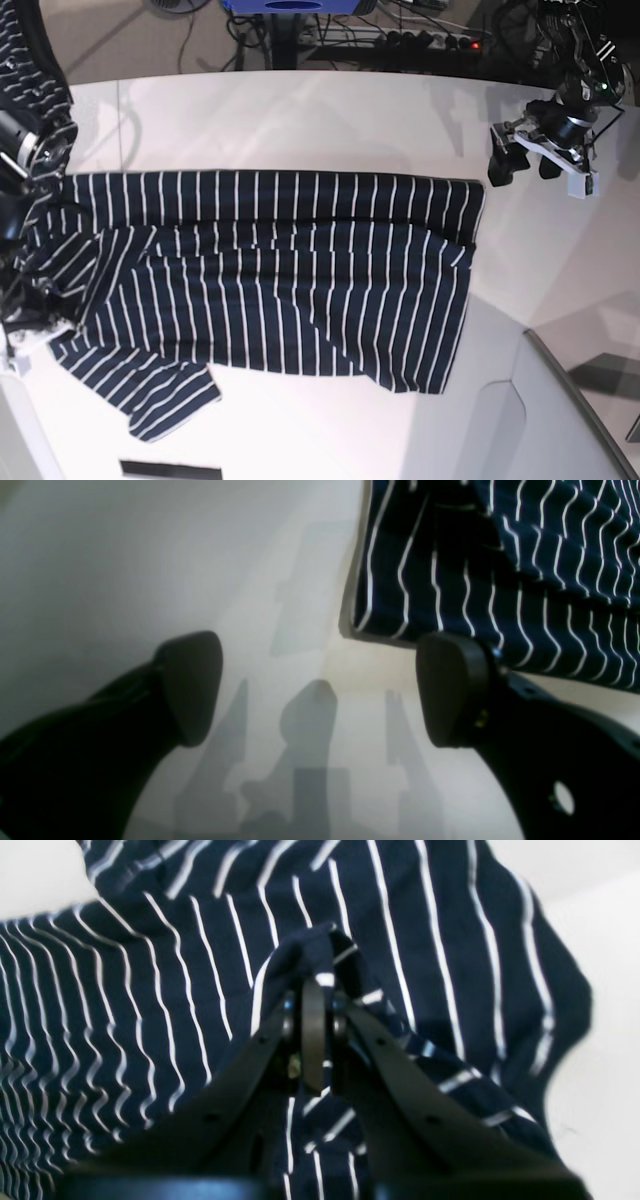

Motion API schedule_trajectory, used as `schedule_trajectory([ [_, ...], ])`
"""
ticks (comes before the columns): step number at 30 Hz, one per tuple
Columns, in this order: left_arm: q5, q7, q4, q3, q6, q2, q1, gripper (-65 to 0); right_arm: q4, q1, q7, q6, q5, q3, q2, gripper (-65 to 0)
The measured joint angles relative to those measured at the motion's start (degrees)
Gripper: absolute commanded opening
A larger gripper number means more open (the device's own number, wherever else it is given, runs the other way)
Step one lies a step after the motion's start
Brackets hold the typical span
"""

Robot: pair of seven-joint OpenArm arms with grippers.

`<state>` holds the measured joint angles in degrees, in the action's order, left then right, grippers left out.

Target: Layout the t-shirt on the table in an organized manner, then fold the t-shirt properly

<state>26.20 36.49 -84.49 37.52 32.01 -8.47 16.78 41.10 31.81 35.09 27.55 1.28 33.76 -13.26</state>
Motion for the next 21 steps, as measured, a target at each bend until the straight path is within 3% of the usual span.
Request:
schedule_trajectory([
  [1, 0.07, -0.07, 0.66, 0.0, 0.0, 0.02, -0.33, -6.4, -0.68, 0.24, -0.83, -0.02, 0.07, -0.02, 0.0, -57.0],
  [4, 0.13, -0.07, 2.51, 0.0, -0.04, 0.02, -0.37, -6.4, -0.85, 0.33, -1.57, -0.11, 0.07, -0.02, 0.31, -33.9],
  [6, -0.07, -0.02, 3.21, 0.0, -0.04, 0.04, -0.26, -6.4, -0.42, 0.33, -2.32, 0.07, 0.11, 0.17, 0.48, -24.3],
  [10, -0.02, 0.0, 3.23, 0.0, -0.04, 0.04, -0.22, -6.4, 8.63, -3.69, -6.95, 0.46, 1.18, 0.35, 0.98, -26.4],
  [14, -0.09, 0.02, 3.26, 0.02, -0.04, 0.11, 0.5, -6.4, 23.21, -13.29, -3.15, 0.09, 0.5, 2.78, 2.58, -22.4],
  [17, 0.74, -0.02, 3.23, -0.07, 0.17, 0.2, 1.09, -6.4, 31.74, -18.51, 5.22, 0.31, 0.0, 12.74, 7.61, -12.0],
  [21, 0.55, -0.04, 3.26, 0.0, 0.13, 0.42, 1.36, -6.1, 36.28, -20.0, 6.58, -0.52, 0.09, 28.57, 12.61, -13.1],
])
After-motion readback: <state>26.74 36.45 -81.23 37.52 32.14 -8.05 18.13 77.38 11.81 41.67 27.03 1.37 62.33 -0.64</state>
